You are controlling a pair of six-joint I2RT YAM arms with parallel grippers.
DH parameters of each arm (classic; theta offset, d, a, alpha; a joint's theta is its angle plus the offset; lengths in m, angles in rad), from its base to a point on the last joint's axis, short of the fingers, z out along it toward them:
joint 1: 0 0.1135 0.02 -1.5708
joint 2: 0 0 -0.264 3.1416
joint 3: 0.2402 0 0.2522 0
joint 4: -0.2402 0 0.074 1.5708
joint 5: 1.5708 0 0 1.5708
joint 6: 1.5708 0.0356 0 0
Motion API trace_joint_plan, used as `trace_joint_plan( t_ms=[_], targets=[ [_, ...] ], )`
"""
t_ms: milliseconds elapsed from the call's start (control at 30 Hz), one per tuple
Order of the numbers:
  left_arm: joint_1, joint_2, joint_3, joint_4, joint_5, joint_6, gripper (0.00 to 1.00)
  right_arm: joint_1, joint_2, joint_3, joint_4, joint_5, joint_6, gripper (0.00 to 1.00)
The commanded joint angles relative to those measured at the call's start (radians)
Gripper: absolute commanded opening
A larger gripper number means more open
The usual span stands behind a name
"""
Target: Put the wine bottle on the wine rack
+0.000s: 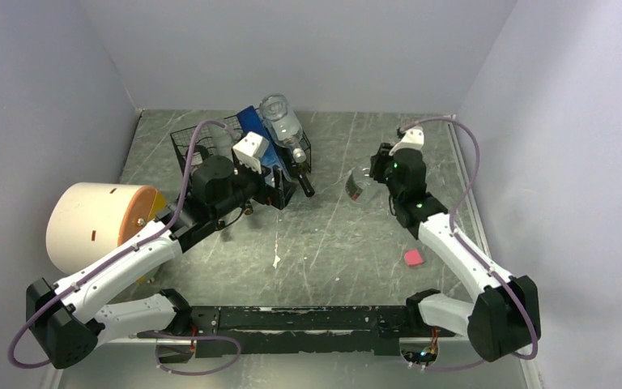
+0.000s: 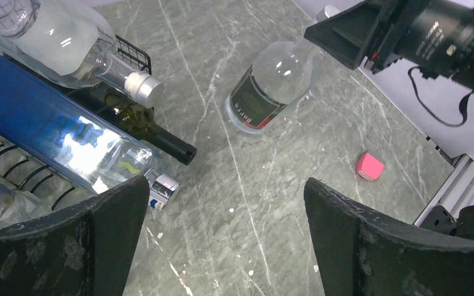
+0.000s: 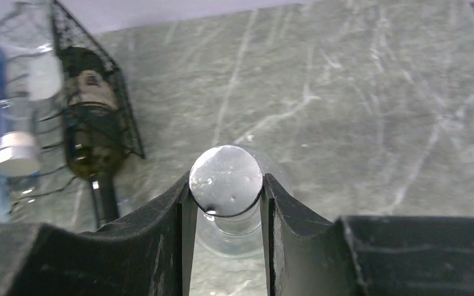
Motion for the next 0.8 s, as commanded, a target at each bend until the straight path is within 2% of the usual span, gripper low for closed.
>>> trace_joint_plan(
  t_ms=[0, 200, 300, 500, 767],
  targets=[
    [0.008, 0.008, 0.027, 0.014, 0.006, -0.016, 0.99, 0.1, -0.055, -0.105, 0.254, 0.065, 0.074, 0.0],
    [0.008, 0.009, 0.021, 0.015, 0.006, -0.023, 0.99, 0.152, -0.156, -0.266, 0.254, 0.126, 0.09, 0.0],
    [0.009, 0.013, 0.019, 0.018, 0.008, -0.019, 0.99, 0.155, -0.211, -0.307, 0.213, 0.053, 0.057, 0.0],
    [0.01, 0.033, 0.025, 0.02, 0.004, -0.02, 0.99, 0.167, -0.284, -0.375, 0.133, -0.019, 0.097, 0.0],
    [0.01, 0.036, 0.015, 0.045, 0.039, -0.035, 0.99, 0.172, -0.294, -0.355, 0.025, -0.028, 0.156, 0.0]
  ],
)
